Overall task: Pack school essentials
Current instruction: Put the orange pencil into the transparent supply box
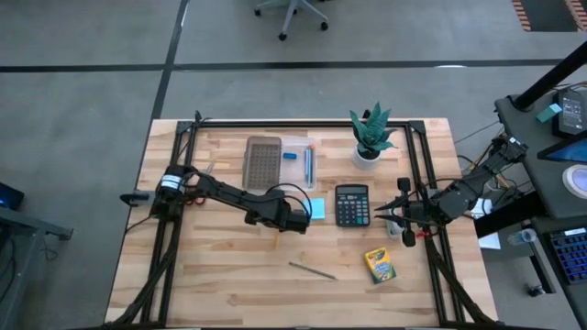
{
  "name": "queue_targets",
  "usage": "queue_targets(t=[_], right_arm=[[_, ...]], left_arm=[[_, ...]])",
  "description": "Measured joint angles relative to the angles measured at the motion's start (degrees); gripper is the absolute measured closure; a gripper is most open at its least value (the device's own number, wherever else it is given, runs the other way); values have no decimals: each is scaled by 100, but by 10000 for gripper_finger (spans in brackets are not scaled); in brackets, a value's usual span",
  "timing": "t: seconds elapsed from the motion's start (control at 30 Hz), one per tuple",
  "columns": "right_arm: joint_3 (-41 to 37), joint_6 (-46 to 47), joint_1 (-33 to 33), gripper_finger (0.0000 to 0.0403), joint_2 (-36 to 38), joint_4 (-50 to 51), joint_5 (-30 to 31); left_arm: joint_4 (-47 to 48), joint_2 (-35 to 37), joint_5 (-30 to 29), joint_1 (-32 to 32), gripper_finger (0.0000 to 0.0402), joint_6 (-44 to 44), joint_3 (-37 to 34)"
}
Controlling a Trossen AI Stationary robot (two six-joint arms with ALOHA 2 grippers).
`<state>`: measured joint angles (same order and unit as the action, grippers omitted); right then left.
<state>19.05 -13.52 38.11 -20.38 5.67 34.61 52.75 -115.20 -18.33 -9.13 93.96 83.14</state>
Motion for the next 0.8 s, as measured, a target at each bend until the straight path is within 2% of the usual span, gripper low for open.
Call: queue_targets(t=[0.27,0.57,0.8], right_arm=[[0,2,0,342,-2,0,0],[0,45,0,342,-2,2,0],[0,37,0,342,-2,4,0]], left_arm=[[19,58,-188,195,401,-1103,640],[-46,68,-622,1119,401,-2481,860],[-1093,68,-617,2013,401,-3655,871]])
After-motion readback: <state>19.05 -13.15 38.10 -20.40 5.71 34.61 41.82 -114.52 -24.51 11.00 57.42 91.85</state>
